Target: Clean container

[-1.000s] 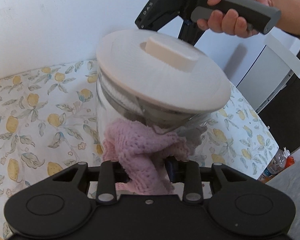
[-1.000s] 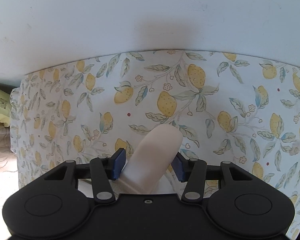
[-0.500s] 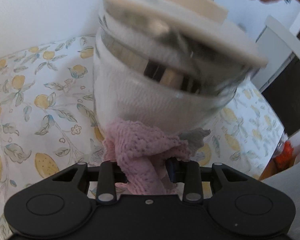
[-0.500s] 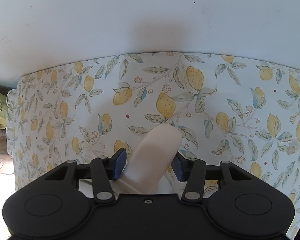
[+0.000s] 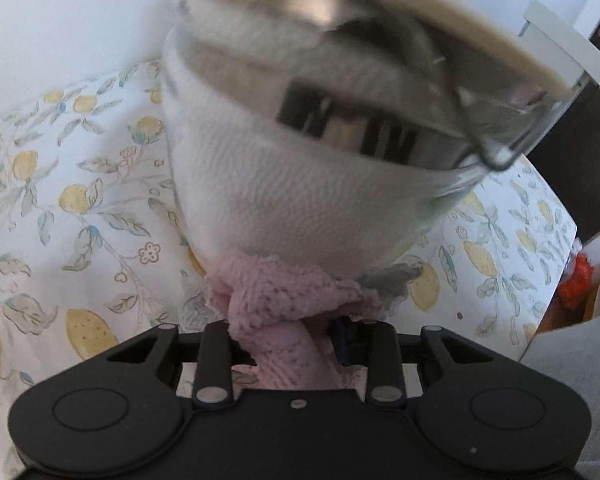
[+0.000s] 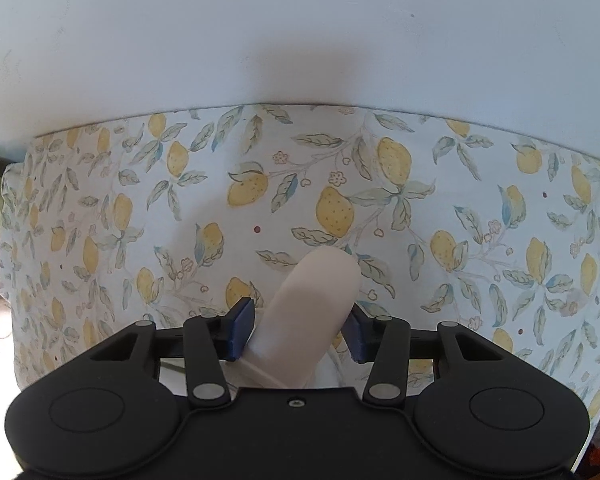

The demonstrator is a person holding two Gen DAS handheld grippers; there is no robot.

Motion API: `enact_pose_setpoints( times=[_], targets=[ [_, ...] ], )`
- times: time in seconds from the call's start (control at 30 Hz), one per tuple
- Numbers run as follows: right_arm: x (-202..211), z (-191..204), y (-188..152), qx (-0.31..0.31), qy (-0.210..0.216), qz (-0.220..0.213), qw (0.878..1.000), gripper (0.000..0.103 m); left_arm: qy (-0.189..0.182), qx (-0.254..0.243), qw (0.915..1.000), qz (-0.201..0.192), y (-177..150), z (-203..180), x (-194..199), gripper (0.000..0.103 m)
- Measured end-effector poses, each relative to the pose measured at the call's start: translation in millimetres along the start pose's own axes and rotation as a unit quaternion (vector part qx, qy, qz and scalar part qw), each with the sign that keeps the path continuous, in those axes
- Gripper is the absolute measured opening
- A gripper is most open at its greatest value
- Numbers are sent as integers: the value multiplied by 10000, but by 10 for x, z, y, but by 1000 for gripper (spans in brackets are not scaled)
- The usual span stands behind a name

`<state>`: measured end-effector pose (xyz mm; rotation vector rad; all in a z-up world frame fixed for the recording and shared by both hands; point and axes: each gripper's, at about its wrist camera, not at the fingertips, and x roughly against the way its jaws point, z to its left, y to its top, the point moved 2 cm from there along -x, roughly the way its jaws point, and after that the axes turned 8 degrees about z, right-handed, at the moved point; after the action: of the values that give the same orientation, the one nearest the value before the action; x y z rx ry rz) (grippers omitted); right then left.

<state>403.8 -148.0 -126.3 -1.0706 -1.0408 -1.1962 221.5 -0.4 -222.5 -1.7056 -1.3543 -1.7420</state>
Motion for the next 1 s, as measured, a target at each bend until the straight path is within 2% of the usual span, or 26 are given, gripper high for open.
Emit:
enact_pose_setpoints(
  times=[0.13, 0.57, 1.0],
  targets=[
    [10, 139, -28, 258, -143, -48, 9996, 52, 15, 68, 10000, -56, -25, 13, 154, 30],
    [-22, 525, -31, 1028, -339, -167, 9940, 49, 217, -260, 9992, -223, -8, -47, 554, 30],
    [-148, 947, -42, 1888, -659, -76, 9798, 49, 188, -357, 9988, -293, -36, -23, 696, 31]
  ],
)
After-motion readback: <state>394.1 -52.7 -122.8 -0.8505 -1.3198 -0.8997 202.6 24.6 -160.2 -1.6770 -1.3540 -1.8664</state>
